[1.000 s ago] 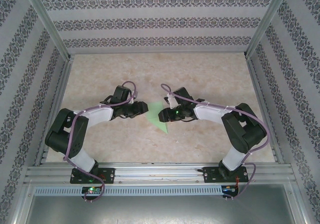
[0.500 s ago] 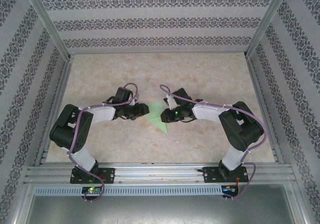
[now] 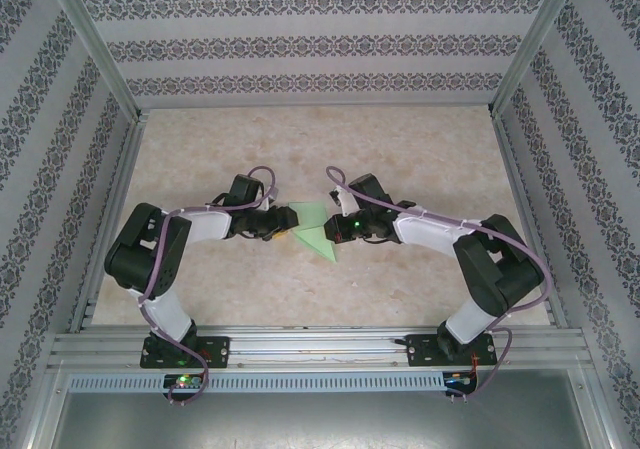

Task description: Fold a paper plane with a square sheet of paper (fold left side to right side)

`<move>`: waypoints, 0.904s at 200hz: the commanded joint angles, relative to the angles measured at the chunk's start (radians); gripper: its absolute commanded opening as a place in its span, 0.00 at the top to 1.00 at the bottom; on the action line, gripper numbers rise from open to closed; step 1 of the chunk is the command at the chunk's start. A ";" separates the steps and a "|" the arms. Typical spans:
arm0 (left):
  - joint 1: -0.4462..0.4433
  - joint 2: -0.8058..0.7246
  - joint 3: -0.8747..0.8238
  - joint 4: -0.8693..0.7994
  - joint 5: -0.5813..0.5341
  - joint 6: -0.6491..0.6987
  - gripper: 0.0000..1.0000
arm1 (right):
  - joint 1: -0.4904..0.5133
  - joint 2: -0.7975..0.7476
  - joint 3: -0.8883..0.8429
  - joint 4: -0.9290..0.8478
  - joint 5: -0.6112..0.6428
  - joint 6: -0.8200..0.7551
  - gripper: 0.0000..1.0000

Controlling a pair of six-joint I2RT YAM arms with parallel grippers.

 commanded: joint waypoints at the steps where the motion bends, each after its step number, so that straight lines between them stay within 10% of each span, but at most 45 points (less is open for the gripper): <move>1: 0.013 0.034 0.031 0.043 0.036 -0.012 0.47 | -0.015 -0.029 -0.021 0.038 -0.015 0.016 1.00; 88: 0.012 0.082 0.081 0.071 0.052 -0.014 0.84 | -0.026 -0.025 -0.034 0.039 -0.016 0.023 1.00; 181: -0.003 0.022 0.059 0.092 0.050 -0.056 0.98 | 0.114 -0.160 0.091 -0.359 0.475 -0.041 0.57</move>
